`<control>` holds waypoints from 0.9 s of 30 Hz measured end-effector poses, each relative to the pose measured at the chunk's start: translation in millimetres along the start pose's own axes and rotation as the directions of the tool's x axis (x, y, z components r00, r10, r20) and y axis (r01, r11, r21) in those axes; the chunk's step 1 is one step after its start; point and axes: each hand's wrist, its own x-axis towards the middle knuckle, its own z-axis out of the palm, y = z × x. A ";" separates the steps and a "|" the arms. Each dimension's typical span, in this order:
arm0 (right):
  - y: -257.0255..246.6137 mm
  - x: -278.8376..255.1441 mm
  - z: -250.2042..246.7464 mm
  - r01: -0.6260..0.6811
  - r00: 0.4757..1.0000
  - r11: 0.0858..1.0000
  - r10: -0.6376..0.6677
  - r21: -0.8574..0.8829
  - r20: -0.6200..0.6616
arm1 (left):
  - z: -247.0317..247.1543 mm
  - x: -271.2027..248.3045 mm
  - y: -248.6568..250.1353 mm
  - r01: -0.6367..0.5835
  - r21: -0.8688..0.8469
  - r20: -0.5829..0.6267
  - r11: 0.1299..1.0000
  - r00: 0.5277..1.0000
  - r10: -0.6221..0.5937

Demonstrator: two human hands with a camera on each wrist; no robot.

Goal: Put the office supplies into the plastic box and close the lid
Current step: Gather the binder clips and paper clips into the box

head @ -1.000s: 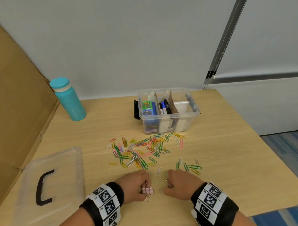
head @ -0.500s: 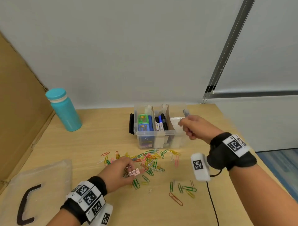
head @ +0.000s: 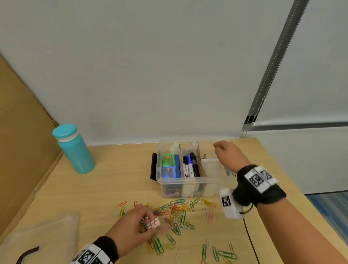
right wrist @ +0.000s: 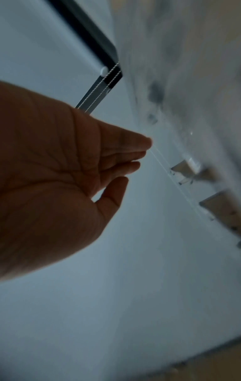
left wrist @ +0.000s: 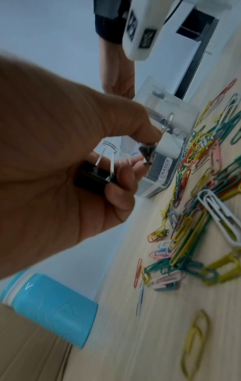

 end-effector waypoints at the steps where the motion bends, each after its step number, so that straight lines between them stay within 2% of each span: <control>1: 8.3 -7.2 4.2 0.050 0.998 0.997 -0.052 -0.063 -0.043 | -0.9 0.4 1.2 -0.006 0.006 -0.001 1.000 1.000 0.006; 4: 34.2 -28.1 18.1 0.176 0.962 0.947 -0.224 -0.270 -0.157 | -10.7 5.5 11.2 -0.018 0.070 -0.002 0.997 1.000 0.019; 6: 51.9 -34.7 29.6 0.173 0.961 0.925 -0.234 -0.338 -0.148 | -26.1 15.3 29.0 -0.047 0.113 -0.032 0.992 0.998 0.051; 9: 64.9 -39.0 42.6 0.148 0.967 0.948 -0.198 -0.280 -0.158 | -50.9 39.4 72.7 -0.114 0.176 -0.117 0.978 0.984 0.135; 13: 67.4 -37.9 48.6 0.155 0.949 0.954 -0.217 -0.258 -0.231 | -60.0 90.5 137.0 -0.119 0.391 -0.223 0.912 0.950 0.219; 16: 69.3 -39.6 51.7 0.153 0.945 0.943 -0.227 -0.294 -0.236 | -46.5 141.5 173.0 -0.142 0.519 -0.187 0.843 0.943 0.274; 20: 68.0 -41.0 51.0 0.158 0.949 0.933 -0.234 -0.322 -0.212 | -26.5 201.1 183.7 -0.067 0.538 -0.072 0.840 0.990 0.125; 22: 65.6 -38.7 48.6 0.160 0.949 0.932 -0.235 -0.324 -0.209 | -23.0 220.8 182.0 -0.022 0.549 -0.039 0.835 0.998 0.052; 27: 61.9 -39.3 44.9 0.141 0.956 0.933 -0.215 -0.331 -0.198 | -14.5 240.9 180.5 -0.038 0.588 -0.003 0.808 0.999 0.049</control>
